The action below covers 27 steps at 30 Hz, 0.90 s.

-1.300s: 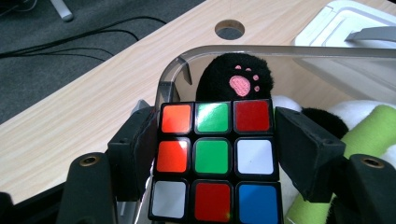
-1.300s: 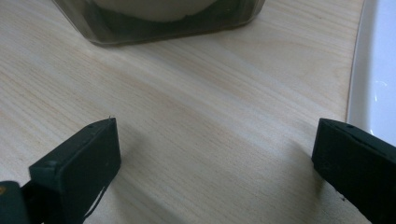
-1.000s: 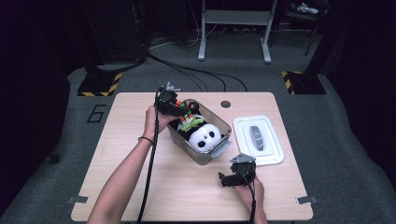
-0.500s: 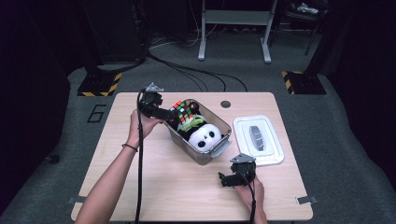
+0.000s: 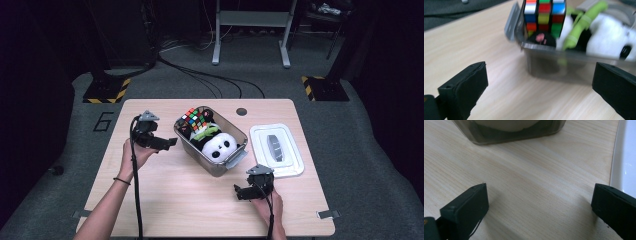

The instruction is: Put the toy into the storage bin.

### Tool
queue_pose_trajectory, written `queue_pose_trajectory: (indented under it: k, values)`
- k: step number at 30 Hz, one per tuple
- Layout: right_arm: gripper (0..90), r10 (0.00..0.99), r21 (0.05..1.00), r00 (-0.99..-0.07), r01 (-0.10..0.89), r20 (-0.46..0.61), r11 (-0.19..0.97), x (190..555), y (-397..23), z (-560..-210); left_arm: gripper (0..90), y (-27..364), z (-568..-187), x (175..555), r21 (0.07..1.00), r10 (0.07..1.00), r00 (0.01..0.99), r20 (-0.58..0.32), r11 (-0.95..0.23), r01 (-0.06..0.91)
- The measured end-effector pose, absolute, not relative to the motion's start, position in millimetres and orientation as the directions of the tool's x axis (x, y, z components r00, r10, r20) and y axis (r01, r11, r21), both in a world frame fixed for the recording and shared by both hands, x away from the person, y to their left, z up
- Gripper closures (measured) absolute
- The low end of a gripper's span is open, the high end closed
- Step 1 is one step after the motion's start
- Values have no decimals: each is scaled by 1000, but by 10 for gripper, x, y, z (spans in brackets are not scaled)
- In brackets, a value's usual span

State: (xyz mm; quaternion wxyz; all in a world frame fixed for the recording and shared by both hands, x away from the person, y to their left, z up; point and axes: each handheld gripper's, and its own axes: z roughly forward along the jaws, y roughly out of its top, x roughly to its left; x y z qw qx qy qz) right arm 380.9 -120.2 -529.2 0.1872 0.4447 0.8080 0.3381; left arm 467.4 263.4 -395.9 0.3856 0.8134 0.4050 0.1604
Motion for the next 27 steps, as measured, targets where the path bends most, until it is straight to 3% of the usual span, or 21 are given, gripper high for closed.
queue_pose_trajectory:
  k: [16,27]
  values:
    - [5,851,715,-526,596,5,365,3809,-1192,-5293,0,3017,-4934,4437,678,835,539,-111,-333,656]
    - [5,857,713,-515,605,11,355,3803,-1181,-5291,0,3163,-5264,4380,710,874,481,-71,-294,640]
